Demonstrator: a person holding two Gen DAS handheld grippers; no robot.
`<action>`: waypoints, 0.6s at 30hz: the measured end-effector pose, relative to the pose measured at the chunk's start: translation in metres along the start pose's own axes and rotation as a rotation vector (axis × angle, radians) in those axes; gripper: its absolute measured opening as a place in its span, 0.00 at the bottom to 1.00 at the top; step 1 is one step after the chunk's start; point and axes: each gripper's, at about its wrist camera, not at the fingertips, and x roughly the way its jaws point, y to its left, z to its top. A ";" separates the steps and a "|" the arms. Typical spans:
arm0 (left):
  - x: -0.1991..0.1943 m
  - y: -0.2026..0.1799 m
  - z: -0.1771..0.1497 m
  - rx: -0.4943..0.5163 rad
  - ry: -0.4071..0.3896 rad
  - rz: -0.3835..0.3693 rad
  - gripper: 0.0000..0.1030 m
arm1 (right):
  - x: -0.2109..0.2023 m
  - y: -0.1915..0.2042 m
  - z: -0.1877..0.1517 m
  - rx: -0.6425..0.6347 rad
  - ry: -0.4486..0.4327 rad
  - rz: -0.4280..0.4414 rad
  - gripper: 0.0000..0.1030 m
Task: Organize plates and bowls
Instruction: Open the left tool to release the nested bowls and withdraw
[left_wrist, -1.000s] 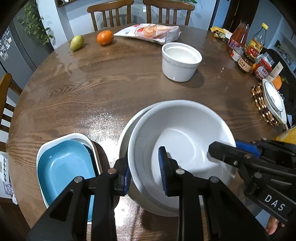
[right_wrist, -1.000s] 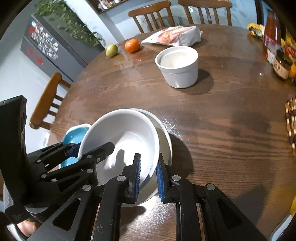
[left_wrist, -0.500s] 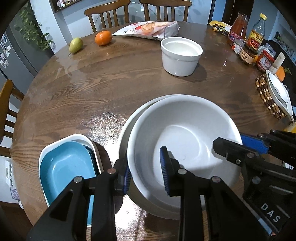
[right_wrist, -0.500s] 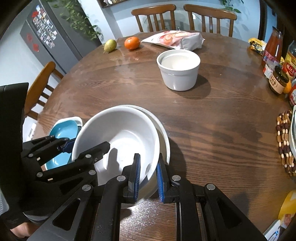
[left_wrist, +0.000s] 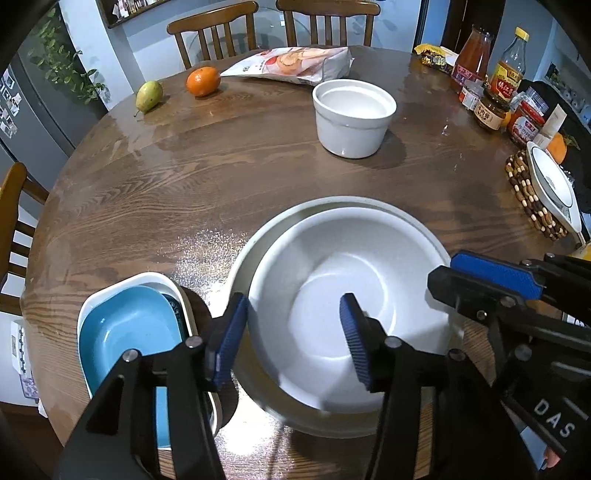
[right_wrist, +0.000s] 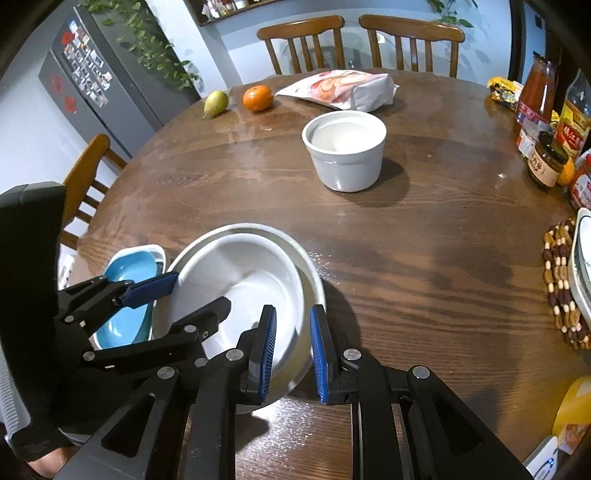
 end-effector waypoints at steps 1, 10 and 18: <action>-0.001 0.000 0.000 0.001 -0.002 0.003 0.54 | -0.001 -0.001 -0.001 0.005 -0.002 0.002 0.19; -0.012 0.002 0.003 -0.007 -0.034 0.030 0.78 | -0.006 -0.012 -0.003 0.068 -0.008 0.034 0.19; -0.026 0.012 0.001 -0.044 -0.057 0.041 0.84 | -0.011 -0.019 -0.006 0.122 -0.012 0.067 0.31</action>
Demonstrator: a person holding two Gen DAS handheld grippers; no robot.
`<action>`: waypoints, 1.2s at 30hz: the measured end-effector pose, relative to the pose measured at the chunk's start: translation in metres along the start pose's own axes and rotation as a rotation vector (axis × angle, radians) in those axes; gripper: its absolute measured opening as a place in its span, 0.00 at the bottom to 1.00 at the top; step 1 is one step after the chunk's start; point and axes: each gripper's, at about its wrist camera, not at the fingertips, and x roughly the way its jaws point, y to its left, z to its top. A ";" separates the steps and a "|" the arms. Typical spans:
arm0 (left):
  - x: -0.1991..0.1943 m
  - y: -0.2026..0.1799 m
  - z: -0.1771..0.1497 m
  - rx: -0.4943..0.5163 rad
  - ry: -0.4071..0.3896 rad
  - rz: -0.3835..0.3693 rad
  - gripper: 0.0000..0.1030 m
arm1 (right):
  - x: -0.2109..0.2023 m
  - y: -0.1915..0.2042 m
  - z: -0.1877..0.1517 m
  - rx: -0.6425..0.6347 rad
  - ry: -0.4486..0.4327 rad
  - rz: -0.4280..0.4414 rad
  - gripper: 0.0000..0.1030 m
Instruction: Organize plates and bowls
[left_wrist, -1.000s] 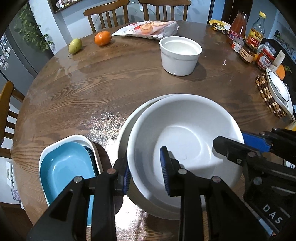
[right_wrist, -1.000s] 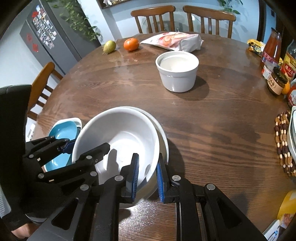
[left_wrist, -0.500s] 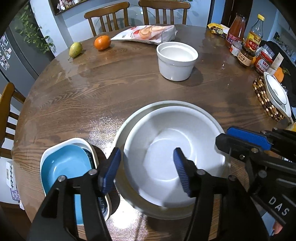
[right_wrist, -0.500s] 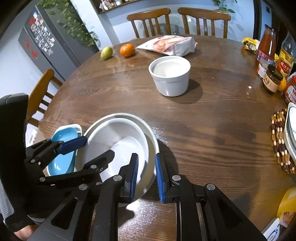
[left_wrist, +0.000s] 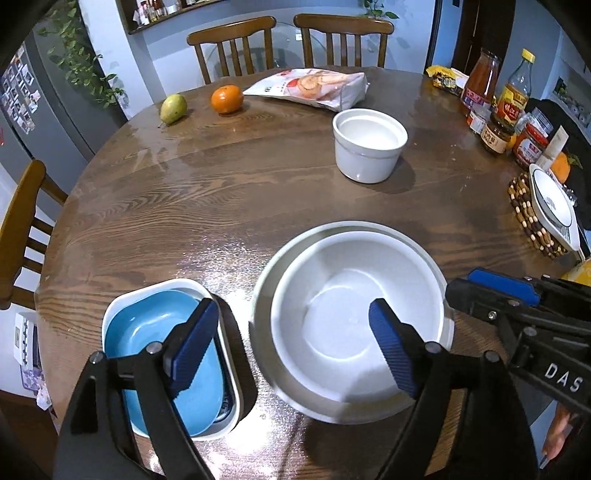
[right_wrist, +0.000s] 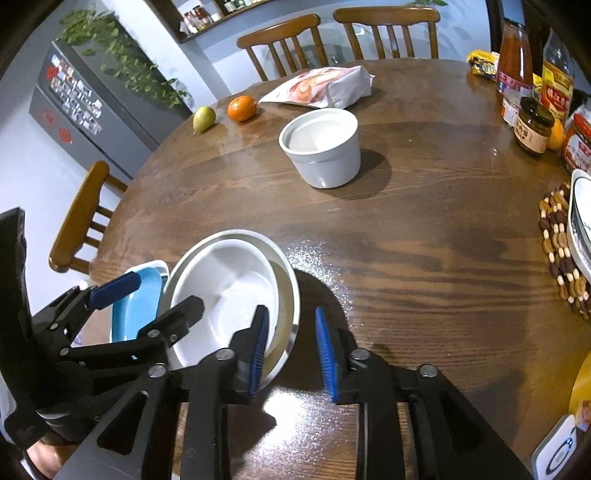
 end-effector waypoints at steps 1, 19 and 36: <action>-0.001 0.001 0.000 -0.003 -0.002 0.002 0.85 | -0.001 -0.001 0.000 0.005 -0.004 0.002 0.34; -0.020 0.007 0.001 -0.030 -0.033 0.011 0.99 | -0.023 -0.011 -0.003 0.102 -0.036 0.053 0.58; -0.036 -0.008 0.009 0.022 -0.078 0.006 0.99 | -0.052 -0.021 -0.006 0.119 -0.097 0.040 0.58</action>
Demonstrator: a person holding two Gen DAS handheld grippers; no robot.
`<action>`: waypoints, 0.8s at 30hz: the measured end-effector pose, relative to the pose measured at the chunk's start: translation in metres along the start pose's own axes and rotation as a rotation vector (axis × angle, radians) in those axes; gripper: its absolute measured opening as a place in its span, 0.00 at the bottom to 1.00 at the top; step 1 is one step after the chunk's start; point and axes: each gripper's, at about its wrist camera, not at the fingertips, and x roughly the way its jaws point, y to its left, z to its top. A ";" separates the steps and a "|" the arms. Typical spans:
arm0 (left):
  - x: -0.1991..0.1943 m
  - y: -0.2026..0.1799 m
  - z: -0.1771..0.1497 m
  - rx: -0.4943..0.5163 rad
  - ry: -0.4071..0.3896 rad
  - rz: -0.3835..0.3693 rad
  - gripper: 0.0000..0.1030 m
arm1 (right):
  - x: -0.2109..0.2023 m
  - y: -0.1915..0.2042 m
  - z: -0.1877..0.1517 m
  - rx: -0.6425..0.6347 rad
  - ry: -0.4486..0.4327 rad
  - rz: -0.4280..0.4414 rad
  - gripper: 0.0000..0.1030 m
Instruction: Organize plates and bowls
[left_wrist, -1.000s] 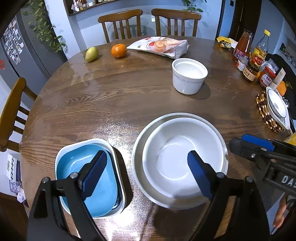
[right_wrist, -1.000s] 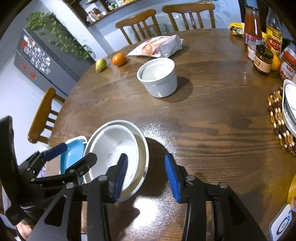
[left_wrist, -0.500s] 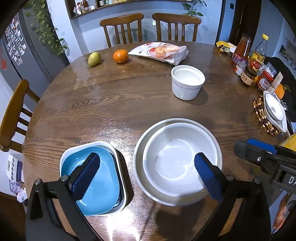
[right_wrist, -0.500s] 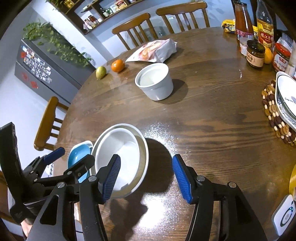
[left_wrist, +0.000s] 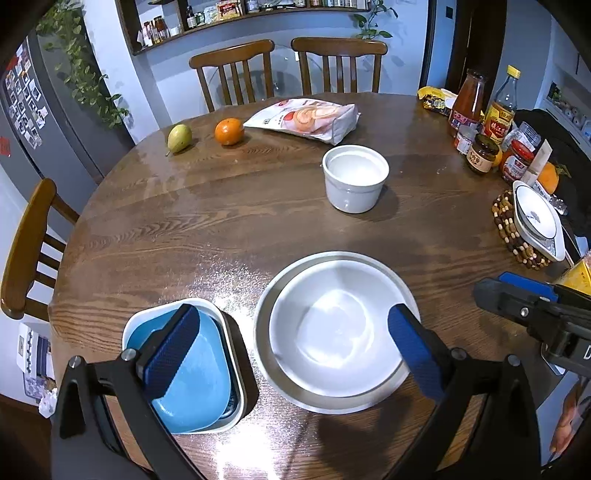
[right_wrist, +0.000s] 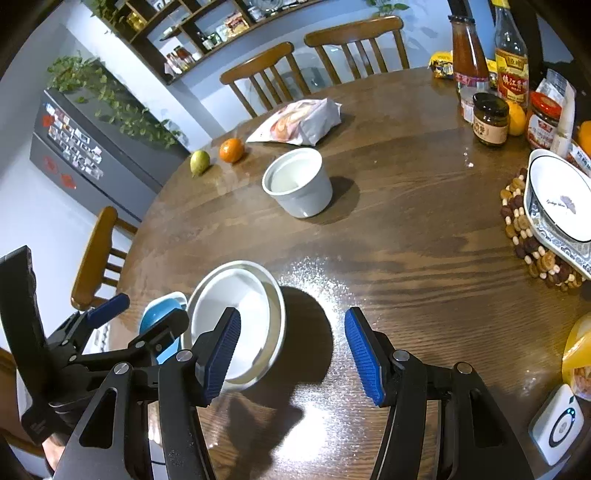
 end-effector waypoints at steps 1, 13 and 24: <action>-0.001 -0.001 0.000 0.002 -0.002 -0.001 0.99 | -0.001 0.000 0.000 0.000 -0.004 0.000 0.58; -0.008 -0.005 0.000 0.001 -0.021 0.003 0.99 | -0.007 -0.005 -0.001 0.001 -0.025 0.002 0.82; -0.014 0.002 -0.002 -0.017 -0.035 0.018 0.99 | -0.017 0.003 -0.004 -0.028 -0.058 0.019 0.92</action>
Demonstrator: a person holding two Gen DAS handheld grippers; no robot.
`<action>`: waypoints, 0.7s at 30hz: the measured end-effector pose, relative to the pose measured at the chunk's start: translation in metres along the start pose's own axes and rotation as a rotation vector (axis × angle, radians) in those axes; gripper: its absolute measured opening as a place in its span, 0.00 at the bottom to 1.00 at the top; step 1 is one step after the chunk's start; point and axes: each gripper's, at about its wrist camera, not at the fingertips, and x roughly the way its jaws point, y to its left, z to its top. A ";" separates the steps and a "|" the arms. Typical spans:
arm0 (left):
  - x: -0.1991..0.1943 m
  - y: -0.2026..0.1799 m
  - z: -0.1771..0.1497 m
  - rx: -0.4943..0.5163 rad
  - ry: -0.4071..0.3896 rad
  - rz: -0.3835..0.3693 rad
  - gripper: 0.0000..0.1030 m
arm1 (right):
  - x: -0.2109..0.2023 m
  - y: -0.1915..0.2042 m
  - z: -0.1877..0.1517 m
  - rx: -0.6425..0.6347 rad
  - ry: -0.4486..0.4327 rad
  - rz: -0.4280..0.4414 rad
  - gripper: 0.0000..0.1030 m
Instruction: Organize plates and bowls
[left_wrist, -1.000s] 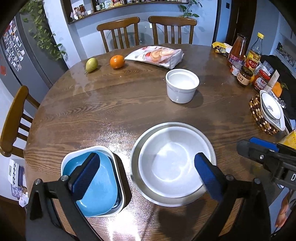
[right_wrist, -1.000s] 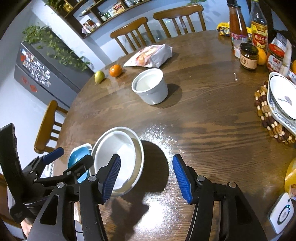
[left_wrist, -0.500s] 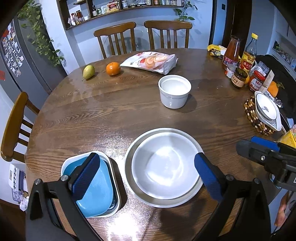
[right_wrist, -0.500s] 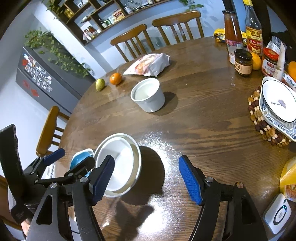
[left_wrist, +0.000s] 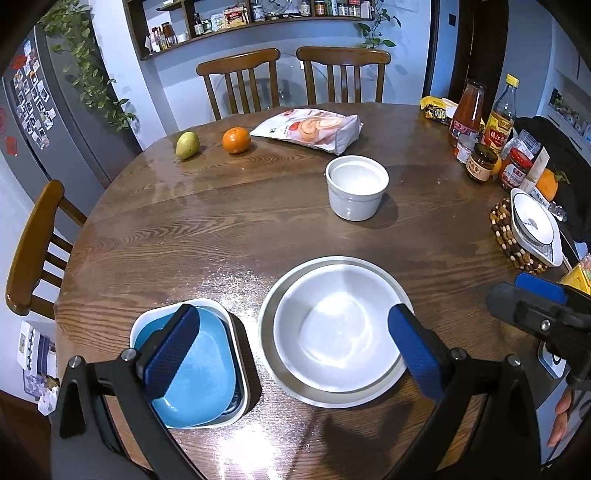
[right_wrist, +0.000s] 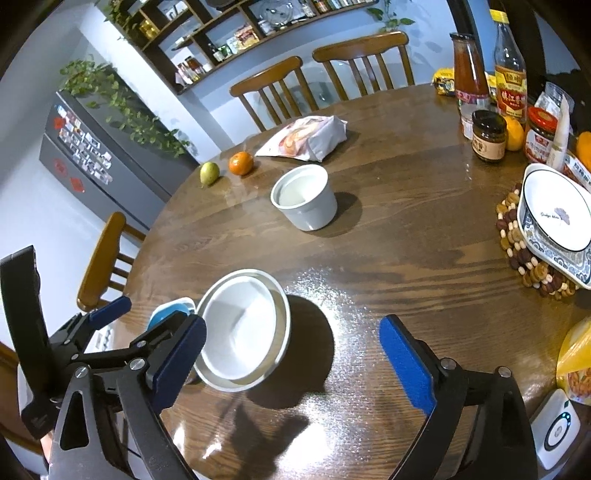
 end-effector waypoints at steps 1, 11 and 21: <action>-0.001 0.001 0.000 -0.001 -0.002 0.003 0.99 | -0.001 0.002 0.001 -0.004 -0.003 -0.002 0.92; -0.006 0.008 -0.001 -0.027 -0.011 0.024 0.99 | 0.002 0.008 0.002 -0.034 0.010 0.007 0.92; -0.009 0.007 0.000 -0.035 -0.019 0.025 0.99 | -0.003 0.011 0.002 -0.063 0.010 0.004 0.92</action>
